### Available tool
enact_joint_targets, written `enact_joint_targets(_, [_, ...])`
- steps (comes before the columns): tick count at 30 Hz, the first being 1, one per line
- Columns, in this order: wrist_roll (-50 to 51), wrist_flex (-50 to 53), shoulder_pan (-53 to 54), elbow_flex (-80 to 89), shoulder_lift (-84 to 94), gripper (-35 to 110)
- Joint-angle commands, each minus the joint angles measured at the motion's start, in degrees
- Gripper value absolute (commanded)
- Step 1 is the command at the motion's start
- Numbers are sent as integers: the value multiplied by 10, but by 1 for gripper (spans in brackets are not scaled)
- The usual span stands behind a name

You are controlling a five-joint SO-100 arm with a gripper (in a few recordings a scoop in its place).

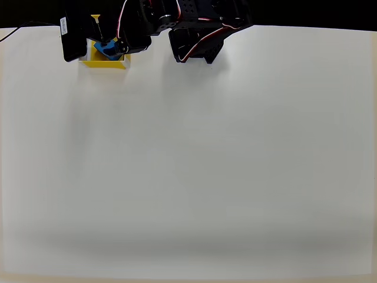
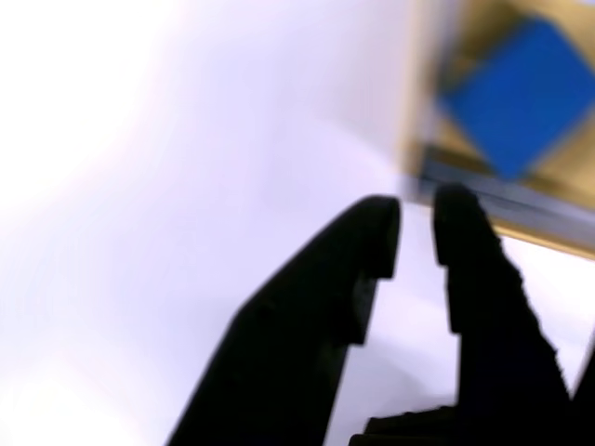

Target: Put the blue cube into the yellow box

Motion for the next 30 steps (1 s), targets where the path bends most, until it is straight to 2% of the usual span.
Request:
enact_joint_targets(1, [0, 3, -156, -31, 39, 0])
enact_joint_targets(8, [9, -75, -432, 113, 122, 0])
enact_joint_targets(12, [-10, -127, -535, 238, 197, 0])
enact_joint_targets(16, [-3, -134, -618, 325, 250, 0])
enact_joint_targets(21, [-9, -129, -685, 448, 320, 0])
enact_joint_targets(30, [-25, -94, -702, 591, 400, 0])
